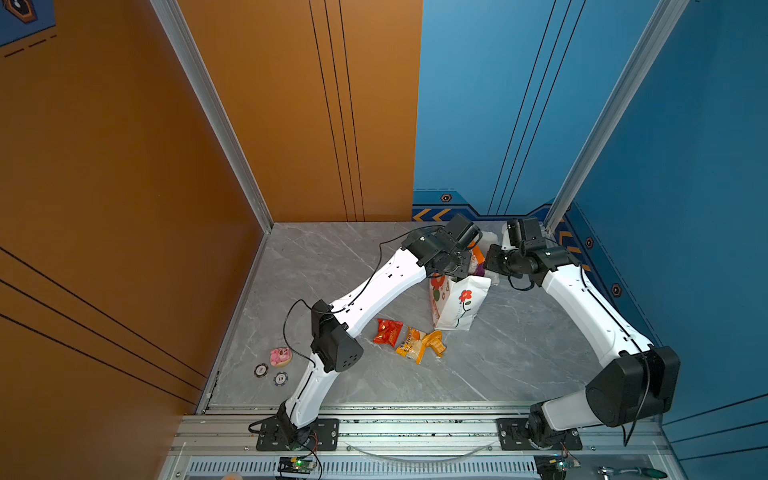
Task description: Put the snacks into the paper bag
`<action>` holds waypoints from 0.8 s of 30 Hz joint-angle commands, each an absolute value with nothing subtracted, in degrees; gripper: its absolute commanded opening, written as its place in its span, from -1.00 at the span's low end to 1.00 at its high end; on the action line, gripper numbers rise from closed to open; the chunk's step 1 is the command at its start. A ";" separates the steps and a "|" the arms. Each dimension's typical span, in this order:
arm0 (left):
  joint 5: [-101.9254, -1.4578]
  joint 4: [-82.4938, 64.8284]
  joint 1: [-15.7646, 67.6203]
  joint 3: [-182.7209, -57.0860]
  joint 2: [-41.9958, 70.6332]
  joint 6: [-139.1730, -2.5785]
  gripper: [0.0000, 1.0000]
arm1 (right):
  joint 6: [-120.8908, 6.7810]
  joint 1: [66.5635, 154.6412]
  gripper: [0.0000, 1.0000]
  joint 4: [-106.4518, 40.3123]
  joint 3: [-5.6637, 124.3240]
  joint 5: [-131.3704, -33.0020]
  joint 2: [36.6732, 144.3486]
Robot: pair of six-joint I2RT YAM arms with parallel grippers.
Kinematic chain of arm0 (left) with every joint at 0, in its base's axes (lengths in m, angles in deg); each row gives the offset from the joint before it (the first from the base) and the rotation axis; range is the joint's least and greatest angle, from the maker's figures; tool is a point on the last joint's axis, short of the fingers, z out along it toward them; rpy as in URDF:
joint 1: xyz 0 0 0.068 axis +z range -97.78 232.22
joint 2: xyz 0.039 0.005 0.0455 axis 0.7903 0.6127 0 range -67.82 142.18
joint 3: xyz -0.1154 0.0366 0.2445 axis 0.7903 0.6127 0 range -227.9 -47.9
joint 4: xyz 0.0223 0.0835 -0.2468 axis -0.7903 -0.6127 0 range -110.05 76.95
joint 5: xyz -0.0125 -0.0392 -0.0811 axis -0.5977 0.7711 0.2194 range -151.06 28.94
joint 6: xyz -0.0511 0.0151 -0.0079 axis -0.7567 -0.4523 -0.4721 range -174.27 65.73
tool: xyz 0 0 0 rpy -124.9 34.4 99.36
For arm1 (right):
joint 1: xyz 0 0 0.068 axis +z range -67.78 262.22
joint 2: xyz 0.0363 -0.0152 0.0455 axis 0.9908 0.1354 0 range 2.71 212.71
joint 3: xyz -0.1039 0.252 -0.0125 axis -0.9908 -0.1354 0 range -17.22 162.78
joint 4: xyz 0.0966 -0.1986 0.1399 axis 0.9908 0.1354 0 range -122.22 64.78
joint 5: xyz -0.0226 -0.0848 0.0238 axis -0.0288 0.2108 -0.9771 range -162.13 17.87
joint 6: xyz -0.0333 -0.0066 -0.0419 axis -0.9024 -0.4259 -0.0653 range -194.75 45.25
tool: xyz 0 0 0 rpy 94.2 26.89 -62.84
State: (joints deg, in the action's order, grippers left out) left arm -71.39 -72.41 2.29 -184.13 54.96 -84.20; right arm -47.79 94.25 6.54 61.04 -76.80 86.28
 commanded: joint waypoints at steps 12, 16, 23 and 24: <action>-69.69 -68.62 5.41 -188.61 56.27 -86.45 -1.00 | -46.78 95.48 -1.00 2.14 59.99 -77.65 82.98; -68.72 -68.61 4.69 -193.07 58.39 -84.20 -1.00 | -46.55 95.23 -1.00 1.21 60.45 -76.74 81.84; -67.34 -68.60 3.83 -188.80 56.66 -83.91 -0.66 | -45.76 95.19 -1.00 0.14 57.79 -78.40 81.91; -67.35 -68.61 3.72 -188.14 56.02 -83.97 -0.56 | -45.75 95.18 -1.00 0.10 57.54 -78.37 81.85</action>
